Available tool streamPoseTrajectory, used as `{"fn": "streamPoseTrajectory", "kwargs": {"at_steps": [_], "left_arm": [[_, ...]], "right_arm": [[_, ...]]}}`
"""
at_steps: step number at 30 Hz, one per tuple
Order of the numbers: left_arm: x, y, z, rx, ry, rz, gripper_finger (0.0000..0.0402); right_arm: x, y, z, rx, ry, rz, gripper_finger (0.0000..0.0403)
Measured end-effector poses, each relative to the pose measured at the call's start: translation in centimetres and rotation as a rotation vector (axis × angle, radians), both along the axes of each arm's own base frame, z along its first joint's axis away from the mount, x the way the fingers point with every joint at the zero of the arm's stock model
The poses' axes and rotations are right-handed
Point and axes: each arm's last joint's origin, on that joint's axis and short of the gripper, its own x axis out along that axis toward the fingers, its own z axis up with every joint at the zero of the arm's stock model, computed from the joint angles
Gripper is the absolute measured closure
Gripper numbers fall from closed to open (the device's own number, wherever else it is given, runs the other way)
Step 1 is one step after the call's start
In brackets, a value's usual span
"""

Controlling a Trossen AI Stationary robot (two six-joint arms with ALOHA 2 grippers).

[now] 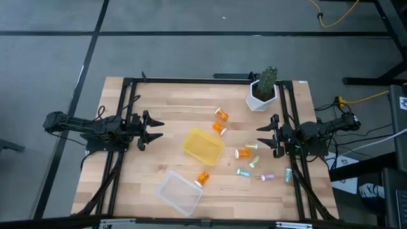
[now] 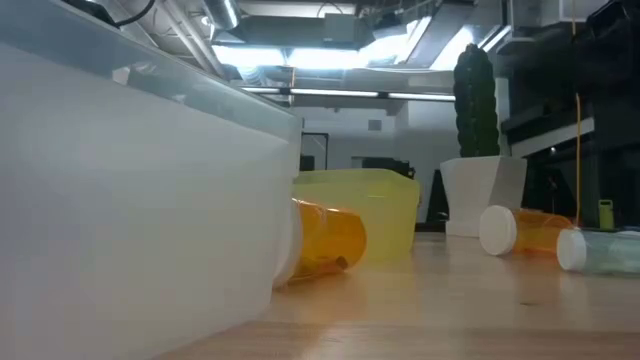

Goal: Pick and place medicine bottles into bin by pill shape (circle, oval)
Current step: Put the orange bottled capsule into the yellow bin

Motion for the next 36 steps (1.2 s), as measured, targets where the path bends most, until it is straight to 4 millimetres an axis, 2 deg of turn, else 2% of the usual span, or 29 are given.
{"fn": "streamPoseTrajectory", "kwargs": {"at_steps": [5,9,17,22,28,32,36], "left_arm": [[0.0,0.0,0.0,0.0,0.0,0.0,0.0151],[0.0,0.0,0.0,0.0,0.0,0.0,0.0151],[0.0,0.0,0.0,0.0,0.0,0.0,0.0151],[0.0,0.0,0.0,0.0,0.001,0.0,0.0151],[0.0,0.0,0.0,0.0,0.0,0.001,0.015],[0.0,0.0,0.0,0.0,0.001,0.0,0.015],[0.0,0.0,0.0,0.0,0.0,0.0,0.015]], "right_arm": [[-0.1,0.0,0.9,0.136,-0.089,0.015,0.0198],[-0.3,-0.1,1.8,0.182,-0.183,0.022,0.0198],[-0.4,-0.2,2.0,0.219,-0.129,-0.003,0.0198],[-0.7,-0.7,5.0,0.152,-0.113,-0.155,0.0198],[-0.4,-0.7,9.5,0.006,-0.102,-0.221,0.0198],[0.9,-0.4,11.1,-0.07,-0.013,-0.272,0.0198],[2.7,-0.1,11.3,-0.103,0.13,-0.357,0.0198]]}}
